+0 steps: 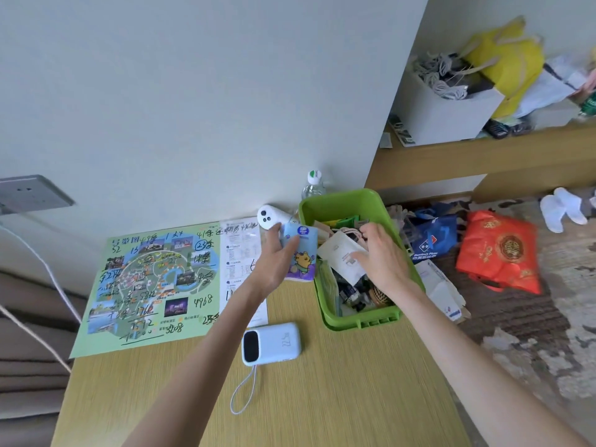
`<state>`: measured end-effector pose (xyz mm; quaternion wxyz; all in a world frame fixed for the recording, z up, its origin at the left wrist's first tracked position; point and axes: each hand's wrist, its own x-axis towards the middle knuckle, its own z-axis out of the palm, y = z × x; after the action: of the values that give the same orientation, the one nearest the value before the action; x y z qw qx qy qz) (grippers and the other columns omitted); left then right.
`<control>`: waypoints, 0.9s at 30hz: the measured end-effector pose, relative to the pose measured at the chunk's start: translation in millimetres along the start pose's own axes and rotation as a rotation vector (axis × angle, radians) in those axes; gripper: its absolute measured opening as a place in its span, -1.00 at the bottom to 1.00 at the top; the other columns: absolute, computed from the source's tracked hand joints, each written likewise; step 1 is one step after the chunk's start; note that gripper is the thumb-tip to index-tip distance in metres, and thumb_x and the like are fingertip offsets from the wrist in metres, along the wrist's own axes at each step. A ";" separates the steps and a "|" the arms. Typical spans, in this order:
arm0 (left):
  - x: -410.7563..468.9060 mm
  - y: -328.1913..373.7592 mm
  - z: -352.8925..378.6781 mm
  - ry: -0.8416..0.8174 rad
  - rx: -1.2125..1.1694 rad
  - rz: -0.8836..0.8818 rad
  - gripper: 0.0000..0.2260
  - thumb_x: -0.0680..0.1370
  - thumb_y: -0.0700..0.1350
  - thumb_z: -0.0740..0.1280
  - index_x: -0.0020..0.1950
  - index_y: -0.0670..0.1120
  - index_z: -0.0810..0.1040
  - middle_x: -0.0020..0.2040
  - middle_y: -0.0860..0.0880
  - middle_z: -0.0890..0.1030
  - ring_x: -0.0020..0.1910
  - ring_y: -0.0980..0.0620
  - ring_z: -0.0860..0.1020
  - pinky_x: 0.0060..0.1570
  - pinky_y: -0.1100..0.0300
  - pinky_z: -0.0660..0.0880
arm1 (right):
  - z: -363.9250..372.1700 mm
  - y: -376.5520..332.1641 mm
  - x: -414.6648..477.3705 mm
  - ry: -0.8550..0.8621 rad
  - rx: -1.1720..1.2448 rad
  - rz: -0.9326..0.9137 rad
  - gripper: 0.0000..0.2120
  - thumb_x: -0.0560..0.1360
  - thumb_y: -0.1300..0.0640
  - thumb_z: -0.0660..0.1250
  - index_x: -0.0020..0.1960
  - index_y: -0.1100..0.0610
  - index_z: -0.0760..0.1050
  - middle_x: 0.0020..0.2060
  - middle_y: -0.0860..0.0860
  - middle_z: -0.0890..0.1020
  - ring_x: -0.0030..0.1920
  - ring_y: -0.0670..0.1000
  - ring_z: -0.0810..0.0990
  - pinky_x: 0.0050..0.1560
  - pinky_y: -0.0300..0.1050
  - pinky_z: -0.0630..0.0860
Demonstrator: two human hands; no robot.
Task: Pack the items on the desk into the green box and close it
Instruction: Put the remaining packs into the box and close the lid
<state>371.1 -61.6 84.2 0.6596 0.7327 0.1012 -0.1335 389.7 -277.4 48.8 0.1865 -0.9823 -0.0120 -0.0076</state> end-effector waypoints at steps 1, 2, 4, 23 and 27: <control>4.2 3.6 7.3 0.009 0.054 0.039 -0.66 0.66 -0.09 0.16 0.42 -0.06 0.20 0.09 -0.07 0.56 -0.05 0.02 0.65 -0.09 0.11 0.62 | -5.1 1.6 -2.4 0.064 -0.020 -0.050 -0.62 0.49 0.09 0.42 0.22 0.17 0.40 0.13 0.06 0.51 0.09 0.07 0.55 -0.09 -0.09 0.50; 9.0 6.5 15.4 0.016 0.102 0.075 -0.60 0.66 -0.09 0.17 0.47 -0.07 0.15 0.09 -0.04 0.55 -0.01 -0.01 0.63 0.00 0.07 0.60 | -10.6 4.3 -5.3 0.129 -0.029 -0.078 -0.67 0.50 0.12 0.40 0.21 0.17 0.41 0.13 0.07 0.51 0.11 0.09 0.53 -0.06 -0.03 0.53; 20.2 10.4 33.7 0.029 0.171 0.148 -0.57 0.65 -0.09 0.18 0.48 -0.08 0.13 0.16 -0.07 0.50 0.05 -0.02 0.60 0.03 0.10 0.56 | -18.7 13.1 -10.4 0.228 -0.044 -0.082 -0.69 0.48 0.19 0.40 0.19 0.20 0.43 0.12 0.10 0.49 0.15 0.13 0.49 0.04 0.05 0.54; -5.2 -50.0 26.0 0.328 0.560 0.358 -0.80 0.54 -0.31 0.20 0.07 -0.10 0.51 0.04 0.02 0.54 -0.08 0.05 0.56 -0.11 0.04 0.55 | -2.6 42.1 -31.2 0.136 0.017 0.098 -0.27 0.41 0.47 0.28 0.51 0.18 0.14 0.36 0.10 0.36 0.09 0.18 0.58 -0.11 0.01 0.53; -27.5 -107.6 -3.1 0.041 0.741 0.100 -0.70 0.52 -0.07 0.38 0.23 -0.05 0.46 0.13 -0.02 0.50 0.14 -0.03 0.49 0.15 -0.01 0.44 | -5.6 42.5 -33.9 0.118 0.054 0.104 -0.29 0.45 0.45 0.27 0.53 0.15 0.13 0.41 0.10 0.35 0.10 0.19 0.58 -0.03 0.10 0.57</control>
<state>310.5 -46.0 -7.6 0.3535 0.9282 0.0231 -0.1139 356.8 -319.7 37.8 0.2135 -0.9741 0.0497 -0.0554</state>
